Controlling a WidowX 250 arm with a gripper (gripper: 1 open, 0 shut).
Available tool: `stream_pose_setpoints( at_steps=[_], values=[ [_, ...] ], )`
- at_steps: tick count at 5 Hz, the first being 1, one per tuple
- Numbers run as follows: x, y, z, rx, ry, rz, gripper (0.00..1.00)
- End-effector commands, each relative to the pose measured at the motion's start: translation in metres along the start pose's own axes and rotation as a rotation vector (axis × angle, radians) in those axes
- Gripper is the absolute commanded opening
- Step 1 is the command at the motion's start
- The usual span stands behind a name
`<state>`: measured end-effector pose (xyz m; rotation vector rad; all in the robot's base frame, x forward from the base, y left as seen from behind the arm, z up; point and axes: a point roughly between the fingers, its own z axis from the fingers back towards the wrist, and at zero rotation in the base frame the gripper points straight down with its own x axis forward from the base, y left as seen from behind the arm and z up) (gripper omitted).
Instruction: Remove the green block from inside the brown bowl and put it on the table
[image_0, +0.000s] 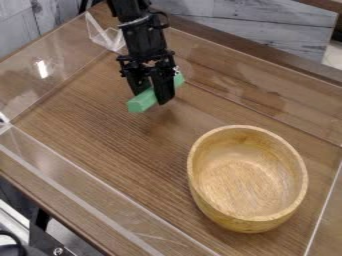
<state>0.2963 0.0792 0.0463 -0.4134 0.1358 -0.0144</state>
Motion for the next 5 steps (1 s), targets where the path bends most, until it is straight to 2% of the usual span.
stream_pose_setpoints(
  at_steps=[1,5],
  values=[
    [0.0066,0.0003,0.0199,0.027,-0.052,-0.014,0.0],
    [0.0055,0.0013,0.0225,0.015,-0.03,-0.012,0.0]
  ],
)
